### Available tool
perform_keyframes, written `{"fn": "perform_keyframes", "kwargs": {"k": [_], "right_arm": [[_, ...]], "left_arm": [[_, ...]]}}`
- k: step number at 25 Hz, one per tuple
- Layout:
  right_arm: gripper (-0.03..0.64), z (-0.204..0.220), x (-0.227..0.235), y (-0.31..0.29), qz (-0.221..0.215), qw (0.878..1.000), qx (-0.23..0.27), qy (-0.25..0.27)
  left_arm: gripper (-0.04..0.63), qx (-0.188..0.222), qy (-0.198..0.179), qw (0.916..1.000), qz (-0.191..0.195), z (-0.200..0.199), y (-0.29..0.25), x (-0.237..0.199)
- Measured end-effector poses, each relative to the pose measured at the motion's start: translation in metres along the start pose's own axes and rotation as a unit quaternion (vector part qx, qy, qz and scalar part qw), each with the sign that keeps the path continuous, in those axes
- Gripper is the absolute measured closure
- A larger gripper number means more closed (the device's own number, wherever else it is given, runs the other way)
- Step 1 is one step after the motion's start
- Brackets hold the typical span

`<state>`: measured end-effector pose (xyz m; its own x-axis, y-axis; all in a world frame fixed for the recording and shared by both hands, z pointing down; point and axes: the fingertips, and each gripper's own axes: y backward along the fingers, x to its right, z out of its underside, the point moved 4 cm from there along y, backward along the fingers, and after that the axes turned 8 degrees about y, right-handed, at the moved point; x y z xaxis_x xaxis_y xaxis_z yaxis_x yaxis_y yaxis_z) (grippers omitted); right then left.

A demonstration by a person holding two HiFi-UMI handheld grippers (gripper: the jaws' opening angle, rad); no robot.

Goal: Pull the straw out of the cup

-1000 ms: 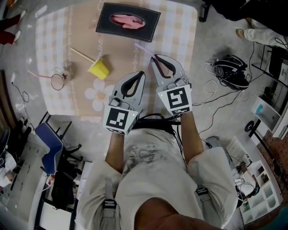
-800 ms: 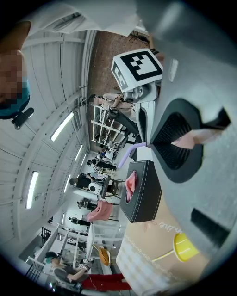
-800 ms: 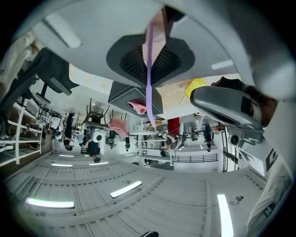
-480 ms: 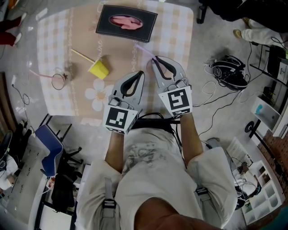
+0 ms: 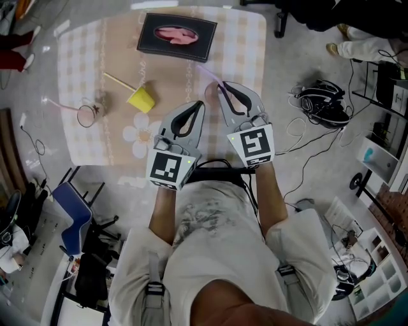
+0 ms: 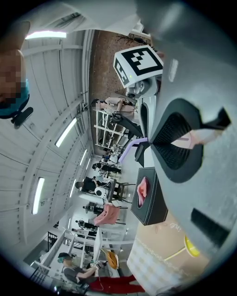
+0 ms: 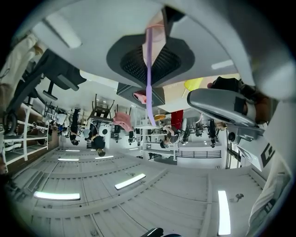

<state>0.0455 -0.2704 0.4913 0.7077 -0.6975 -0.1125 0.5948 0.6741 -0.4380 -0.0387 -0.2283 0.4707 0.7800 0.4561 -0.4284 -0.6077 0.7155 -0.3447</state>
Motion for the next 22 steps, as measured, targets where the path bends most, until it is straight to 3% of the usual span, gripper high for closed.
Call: {"fn": "perform_keyframes", "kwargs": {"k": [22], "right_arm": [[0.583, -0.027, -0.013, 0.048, 0.046, 0.998, 0.035, 0.002]], "left_arm": [[0.591, 0.027, -0.025, 0.9992, 0.011, -0.012, 0.035, 0.024]]}}
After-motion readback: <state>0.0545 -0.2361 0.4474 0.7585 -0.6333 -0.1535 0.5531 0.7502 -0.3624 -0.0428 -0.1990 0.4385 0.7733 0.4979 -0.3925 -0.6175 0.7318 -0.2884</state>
